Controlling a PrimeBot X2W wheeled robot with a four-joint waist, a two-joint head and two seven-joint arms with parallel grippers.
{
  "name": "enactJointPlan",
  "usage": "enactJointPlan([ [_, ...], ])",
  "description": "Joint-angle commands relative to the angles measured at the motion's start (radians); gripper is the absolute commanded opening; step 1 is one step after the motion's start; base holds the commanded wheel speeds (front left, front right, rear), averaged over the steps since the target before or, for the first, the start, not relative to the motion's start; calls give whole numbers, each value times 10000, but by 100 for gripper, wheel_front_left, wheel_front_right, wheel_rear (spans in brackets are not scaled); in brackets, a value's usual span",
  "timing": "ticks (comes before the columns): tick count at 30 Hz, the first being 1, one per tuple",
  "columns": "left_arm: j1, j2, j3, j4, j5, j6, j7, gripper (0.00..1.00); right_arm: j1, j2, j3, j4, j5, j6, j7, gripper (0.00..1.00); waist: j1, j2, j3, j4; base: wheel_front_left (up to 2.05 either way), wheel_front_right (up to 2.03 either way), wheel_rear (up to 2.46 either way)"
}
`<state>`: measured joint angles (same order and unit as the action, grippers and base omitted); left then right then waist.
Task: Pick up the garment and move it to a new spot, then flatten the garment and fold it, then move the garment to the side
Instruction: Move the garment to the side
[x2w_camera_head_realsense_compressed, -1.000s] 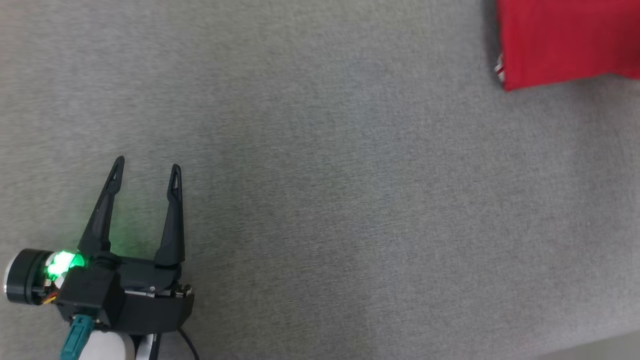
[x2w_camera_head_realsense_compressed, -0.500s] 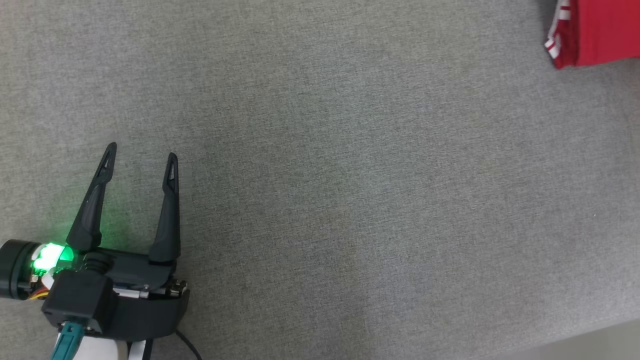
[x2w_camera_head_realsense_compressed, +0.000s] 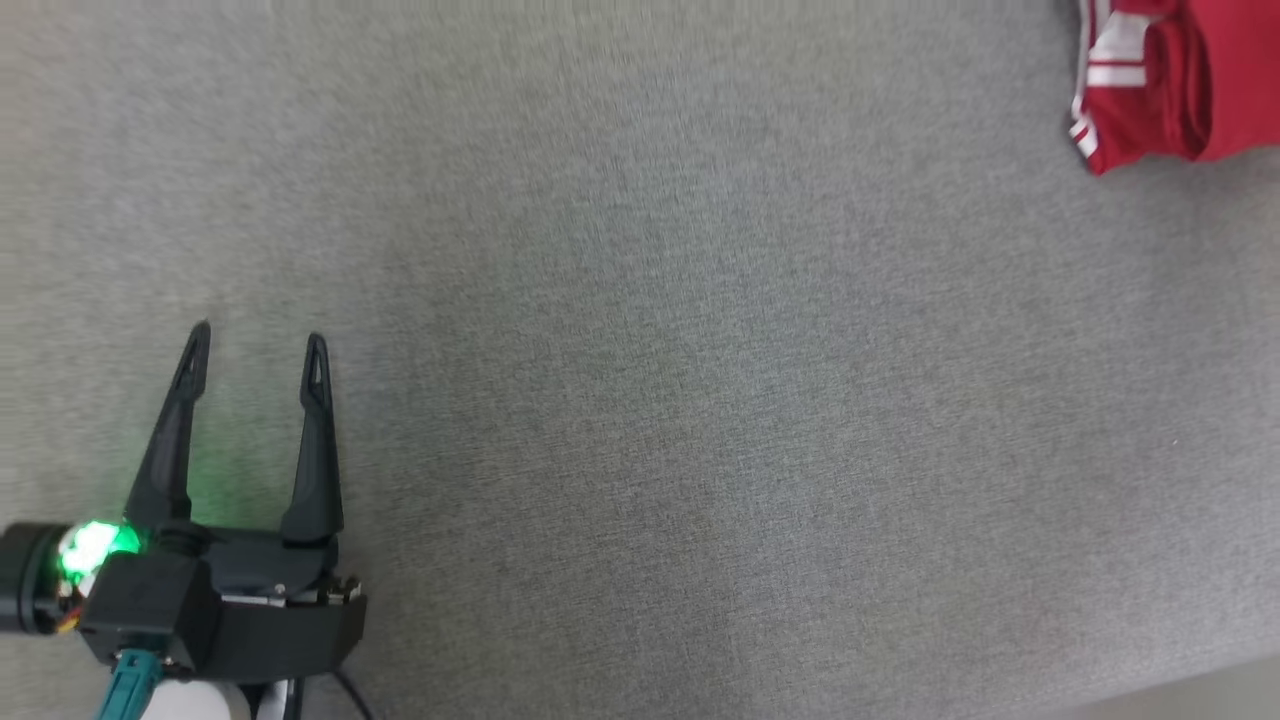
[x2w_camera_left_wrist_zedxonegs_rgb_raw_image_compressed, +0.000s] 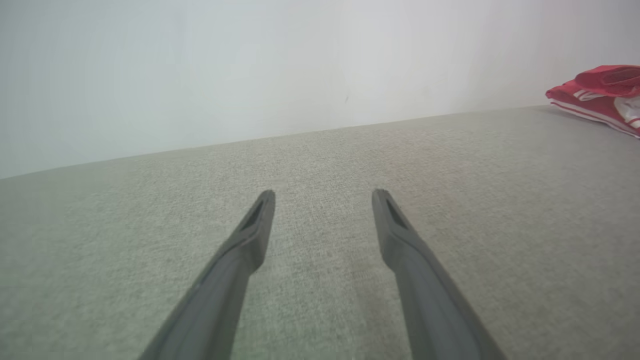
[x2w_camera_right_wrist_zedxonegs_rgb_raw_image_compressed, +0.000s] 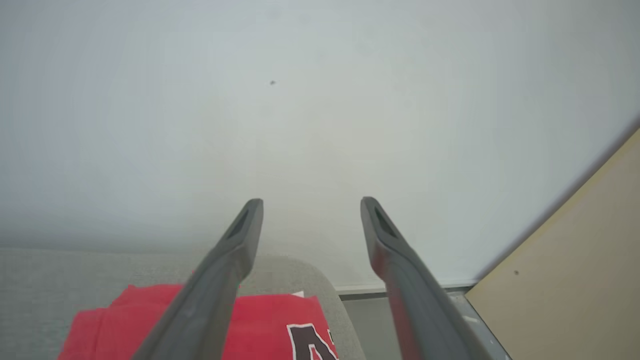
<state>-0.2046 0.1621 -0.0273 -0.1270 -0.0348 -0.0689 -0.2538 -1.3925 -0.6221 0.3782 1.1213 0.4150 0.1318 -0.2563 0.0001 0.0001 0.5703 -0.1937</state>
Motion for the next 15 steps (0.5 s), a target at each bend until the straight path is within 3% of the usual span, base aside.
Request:
enactJointPlan([
  [1,181,-52,47,79,-88,66,-62,100,122,108,-117,-191,-99,-28,-71,100,-1,-1,-576,100,0,0,0],
  [3,321,-140,62,180,-155,131,-87,100,427,282,-280,-660,-143,-28,-84,100,-1,-1,-899,185,0,0,0],
  [4,637,-230,157,462,-358,199,-106,100,1441,637,-752,-2110,-272,-28,-74,100,-1,-1,-1595,365,0,0,0],
  [7,1012,-296,392,665,-559,261,-114,100,2634,1272,-1226,-3478,-467,-28,-73,100,-1,-1,-2263,412,0,0,0],
  [15,1702,-450,686,883,-831,237,-113,100,4972,2382,-1798,-5051,-873,-28,-75,100,-1,-1,-3438,685,0,0,0],
])
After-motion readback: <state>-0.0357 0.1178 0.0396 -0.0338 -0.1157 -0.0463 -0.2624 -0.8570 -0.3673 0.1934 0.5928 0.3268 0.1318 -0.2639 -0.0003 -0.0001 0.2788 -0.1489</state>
